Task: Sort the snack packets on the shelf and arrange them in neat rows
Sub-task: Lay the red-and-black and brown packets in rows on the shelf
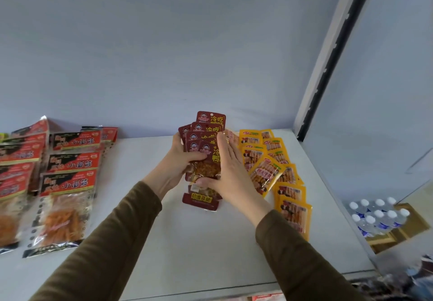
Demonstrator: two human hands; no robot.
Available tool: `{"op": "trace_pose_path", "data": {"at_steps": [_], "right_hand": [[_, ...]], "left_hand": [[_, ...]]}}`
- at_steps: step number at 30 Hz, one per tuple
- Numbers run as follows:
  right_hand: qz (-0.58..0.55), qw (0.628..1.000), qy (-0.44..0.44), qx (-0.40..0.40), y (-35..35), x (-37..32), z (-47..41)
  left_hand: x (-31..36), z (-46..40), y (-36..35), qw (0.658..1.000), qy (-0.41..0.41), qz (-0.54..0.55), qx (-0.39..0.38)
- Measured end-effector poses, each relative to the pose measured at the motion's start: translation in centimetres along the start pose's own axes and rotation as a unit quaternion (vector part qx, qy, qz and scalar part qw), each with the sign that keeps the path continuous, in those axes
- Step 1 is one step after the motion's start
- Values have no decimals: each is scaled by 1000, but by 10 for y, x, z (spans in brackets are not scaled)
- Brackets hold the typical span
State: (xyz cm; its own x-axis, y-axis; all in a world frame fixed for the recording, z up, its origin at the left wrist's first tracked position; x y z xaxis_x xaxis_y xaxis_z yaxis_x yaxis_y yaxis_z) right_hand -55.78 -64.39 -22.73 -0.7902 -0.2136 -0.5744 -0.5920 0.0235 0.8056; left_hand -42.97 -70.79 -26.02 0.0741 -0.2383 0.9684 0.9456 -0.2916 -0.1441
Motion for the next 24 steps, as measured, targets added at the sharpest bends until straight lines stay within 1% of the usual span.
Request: {"op": "trace_pose_path", "data": {"at_steps": [2,3,4,5,6,7,10,13,14,15,17,18,19,20,22,24], "right_hand": [[-111,993,-27,-1,-5,-5,-5],[-202,978,-40,-16,-10,-6,-8],[-297,953,-43,-40,-21,-13,-11],[-365,928,-43,-67,-31,-21,-13],[-394,914,-40,-91,-42,-31,-15],[-402,908,-36,-109,-54,-43,-19],[-413,902,-44,-118,-86,-75,-34],[-391,911,-56,-118,-113,-101,-50],[-366,921,-55,-123,-121,-108,-54],[-314,940,-51,-125,-127,-113,-57],[-148,982,-42,-109,-132,-117,-61],[-66,992,-43,-98,-132,-115,-60],[-15,994,-50,-95,-133,-112,-60],[3,993,-57,-99,-133,-109,-59],[-14,991,-61,-116,-132,-106,-57],[-40,989,-50,-132,-122,-104,-53]], "left_hand": [[1,7,16,999,1,45,15],[3,10,24,998,0,56,22],[6,15,35,998,0,57,30],[9,19,45,998,3,47,39],[12,23,57,998,10,29,53],[14,29,72,997,17,6,74],[17,42,118,985,56,-75,142],[20,51,155,967,99,-155,178],[24,52,165,960,102,-183,188],[28,54,173,952,101,-213,197],[36,53,181,934,92,-279,205],[37,52,181,925,88,-310,201],[36,50,180,916,91,-339,196],[33,49,179,904,99,-368,192],[30,47,176,872,109,-435,196],[36,47,167,841,91,-489,212]]}}
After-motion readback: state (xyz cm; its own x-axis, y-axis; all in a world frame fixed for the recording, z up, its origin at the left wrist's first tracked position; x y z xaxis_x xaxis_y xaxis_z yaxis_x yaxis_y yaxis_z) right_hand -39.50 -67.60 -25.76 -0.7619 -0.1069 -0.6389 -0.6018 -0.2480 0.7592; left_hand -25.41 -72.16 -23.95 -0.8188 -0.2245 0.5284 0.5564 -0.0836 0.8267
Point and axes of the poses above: each hand's wrist, its own z-axis away from the middle knuckle, its own y-axis out of the back of the hand, x = y × z, the point moved 10 cm from there along -z, towards the middle knuckle, and after that the axes turned 7 degrees about -x, right-handed, at the moved point
